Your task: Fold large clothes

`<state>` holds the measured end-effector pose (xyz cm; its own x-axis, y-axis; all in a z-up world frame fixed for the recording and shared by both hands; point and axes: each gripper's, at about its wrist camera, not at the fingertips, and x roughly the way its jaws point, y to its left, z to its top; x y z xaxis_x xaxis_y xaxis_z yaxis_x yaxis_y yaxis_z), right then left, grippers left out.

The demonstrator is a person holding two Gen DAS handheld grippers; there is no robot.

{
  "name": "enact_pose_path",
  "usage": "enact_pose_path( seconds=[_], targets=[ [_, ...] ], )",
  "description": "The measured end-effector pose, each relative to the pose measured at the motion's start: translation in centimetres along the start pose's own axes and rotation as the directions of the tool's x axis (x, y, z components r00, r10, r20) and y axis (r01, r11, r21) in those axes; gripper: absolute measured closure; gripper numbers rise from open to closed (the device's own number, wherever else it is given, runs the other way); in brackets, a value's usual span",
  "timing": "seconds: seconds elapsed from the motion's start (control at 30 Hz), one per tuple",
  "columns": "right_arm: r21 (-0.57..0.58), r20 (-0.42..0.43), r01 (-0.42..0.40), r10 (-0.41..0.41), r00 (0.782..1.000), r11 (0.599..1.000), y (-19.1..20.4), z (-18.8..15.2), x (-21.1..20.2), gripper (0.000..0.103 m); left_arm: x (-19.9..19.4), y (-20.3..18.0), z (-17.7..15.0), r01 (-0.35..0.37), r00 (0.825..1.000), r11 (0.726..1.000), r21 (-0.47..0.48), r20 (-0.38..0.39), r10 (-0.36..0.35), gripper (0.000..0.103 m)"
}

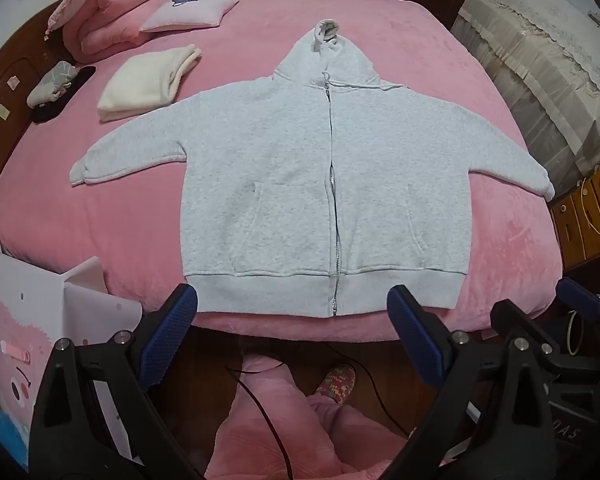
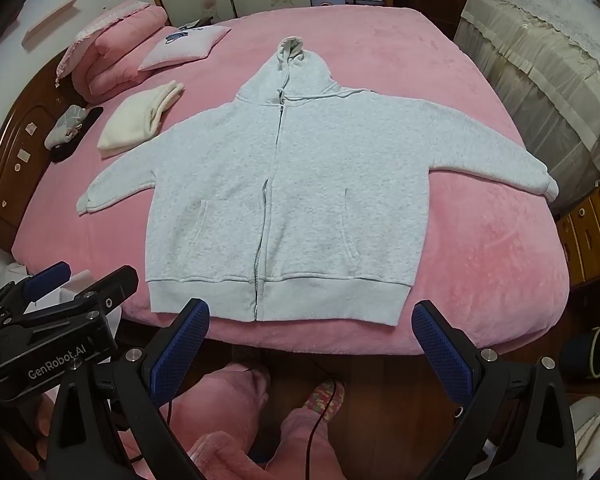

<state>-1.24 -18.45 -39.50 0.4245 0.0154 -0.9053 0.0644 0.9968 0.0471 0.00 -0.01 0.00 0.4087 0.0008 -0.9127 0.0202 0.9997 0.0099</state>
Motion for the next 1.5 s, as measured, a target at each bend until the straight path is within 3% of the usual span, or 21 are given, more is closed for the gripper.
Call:
enact_pose_path(
  seconds=[0.47, 0.97, 1.5],
  targets=[
    [-0.001, 0.014, 0.003, -0.003, 1.0, 1.0, 0.1, 1.4, -0.1, 0.001, -1.1, -0.6, 0.1, 0.007, 0.999, 1.0, -0.001, 0.044, -0.007, 0.008],
    [0.004, 0.041, -0.008, 0.008, 0.999, 1.0, -1.0, 0.7, -1.4, 0.001, -2.0, -1.0, -0.4, -0.005, 0.998, 1.0, -0.006, 0.058, 0.006, 0.008],
    [-0.015, 0.079, 0.0, 0.001, 0.997, 1.0, -0.2, 0.2, -3.0, 0.001, -3.1, -0.3, -1.8, -0.067, 0.995, 0.998, -0.018, 0.075, 0.068, 0.008]
  ],
)
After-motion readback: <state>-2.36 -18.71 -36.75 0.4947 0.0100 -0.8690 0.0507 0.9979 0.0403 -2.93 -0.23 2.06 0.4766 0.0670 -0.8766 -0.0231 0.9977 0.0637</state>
